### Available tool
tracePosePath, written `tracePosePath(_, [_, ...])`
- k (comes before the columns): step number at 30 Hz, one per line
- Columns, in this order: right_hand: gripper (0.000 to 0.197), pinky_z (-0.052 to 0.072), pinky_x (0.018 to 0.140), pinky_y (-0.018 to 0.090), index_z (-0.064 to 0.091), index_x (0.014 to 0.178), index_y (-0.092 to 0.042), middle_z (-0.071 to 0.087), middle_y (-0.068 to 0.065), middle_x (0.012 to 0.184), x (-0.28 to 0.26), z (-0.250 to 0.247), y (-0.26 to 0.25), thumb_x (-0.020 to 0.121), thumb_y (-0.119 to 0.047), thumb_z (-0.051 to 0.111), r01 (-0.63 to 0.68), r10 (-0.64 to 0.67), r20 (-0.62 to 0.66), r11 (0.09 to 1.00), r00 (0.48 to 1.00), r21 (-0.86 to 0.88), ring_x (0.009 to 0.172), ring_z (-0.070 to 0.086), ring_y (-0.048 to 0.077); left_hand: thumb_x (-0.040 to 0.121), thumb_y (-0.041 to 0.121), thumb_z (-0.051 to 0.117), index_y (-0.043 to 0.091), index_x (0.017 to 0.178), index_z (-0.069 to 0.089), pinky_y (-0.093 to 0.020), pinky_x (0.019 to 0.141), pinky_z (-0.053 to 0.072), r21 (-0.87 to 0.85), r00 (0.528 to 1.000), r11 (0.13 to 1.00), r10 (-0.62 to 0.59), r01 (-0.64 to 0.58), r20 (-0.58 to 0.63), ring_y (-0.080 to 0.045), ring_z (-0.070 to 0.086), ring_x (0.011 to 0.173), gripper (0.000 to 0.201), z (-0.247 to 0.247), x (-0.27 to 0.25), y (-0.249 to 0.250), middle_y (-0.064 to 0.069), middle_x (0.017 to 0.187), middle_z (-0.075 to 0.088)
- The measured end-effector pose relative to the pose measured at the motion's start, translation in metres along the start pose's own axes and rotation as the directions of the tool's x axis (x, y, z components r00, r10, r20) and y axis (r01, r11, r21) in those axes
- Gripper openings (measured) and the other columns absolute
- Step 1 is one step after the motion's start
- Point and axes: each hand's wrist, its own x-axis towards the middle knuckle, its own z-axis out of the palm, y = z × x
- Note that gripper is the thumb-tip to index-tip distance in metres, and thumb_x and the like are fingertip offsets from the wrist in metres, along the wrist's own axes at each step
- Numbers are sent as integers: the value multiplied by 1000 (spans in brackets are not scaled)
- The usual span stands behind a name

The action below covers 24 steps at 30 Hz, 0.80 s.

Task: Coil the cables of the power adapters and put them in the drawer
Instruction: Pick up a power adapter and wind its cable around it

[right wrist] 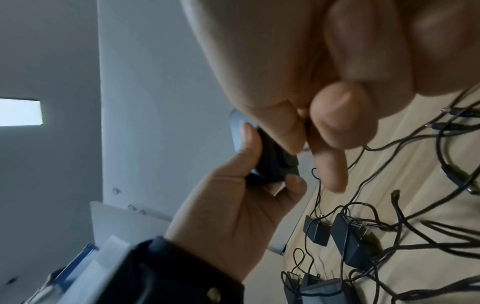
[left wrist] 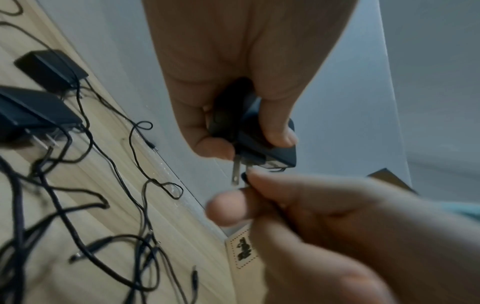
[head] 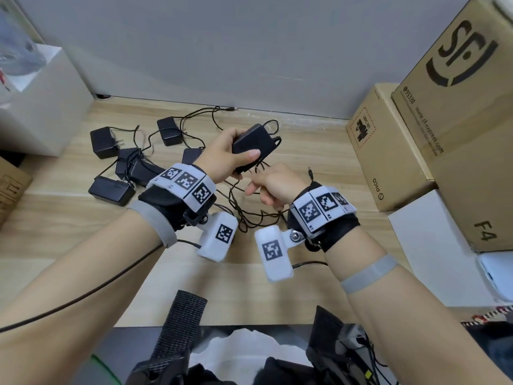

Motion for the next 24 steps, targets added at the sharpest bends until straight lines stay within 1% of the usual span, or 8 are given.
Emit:
tracePosePath(5, [38,29,47,21,62,57,-18,41,-7,34,-10,3,-10,92,-28,51,208,-221,-11,933,975,-294,34,39,5,73,8,74,18,104,47,-34,69,49,165,1000,986,-16,20,-25,-18,56,77,42,-3,5,-8,3,89,55])
tracePosePath(8, [30,33,54,23,70,67,-16,46,-7,47,-15,-4,-15,87,-34,58,277,-332,-45,847,942,-454,52,44,6,65,2,78,27,87,51,-39,78,50,207,1000,978,-22,24,-11,-20,58,84,43,-9,6,-9,4,87,57])
tracePosePath(11, [21,36,57,24,69,66,-18,50,-9,53,-18,-18,-19,77,-35,71,335,-428,-128,832,895,-441,58,46,7,58,1,83,29,79,56,-29,72,52,269,997,963,-26,5,73,-12,58,75,44,-15,2,-7,6,79,61])
tracePosePath(14, [23,42,64,27,62,57,-22,56,-10,58,-13,-35,-21,64,-31,82,384,-474,-283,866,834,-319,60,50,7,57,-1,83,26,85,60,-14,57,46,279,976,960,-76,17,203,-1,57,59,45,-20,-6,-6,9,72,62])
tracePosePath(16, [23,46,68,27,62,55,-26,60,-9,61,-9,-45,-19,62,-25,83,404,-456,-360,889,814,-214,61,54,6,58,-6,81,24,85,60,-15,53,46,235,949,972,-91,19,301,1,57,52,46,-22,-11,-4,8,69,63])
tracePosePath(18, [20,47,70,20,64,58,-28,62,-15,64,-6,-51,-14,67,-20,80,404,-444,-401,896,801,-185,64,56,-1,53,-7,83,23,87,60,-15,53,49,144,926,989,-83,32,369,0,62,57,51,-23,-15,-2,8,69,67])
tracePosePath(22, [5,49,87,30,71,75,-22,64,-15,75,2,-53,5,80,-23,69,371,-392,-444,918,806,-136,81,60,6,32,17,88,18,97,60,-18,54,52,-189,937,981,27,42,348,-7,65,68,71,-23,-13,1,6,78,71])
tracePosePath(24, [16,48,82,30,67,73,-29,62,-21,70,7,-48,13,87,-25,61,349,-353,-439,932,826,-94,74,57,1,31,32,93,14,104,59,-19,52,51,-358,946,934,93,26,312,-12,64,69,83,-20,-12,5,2,81,71])
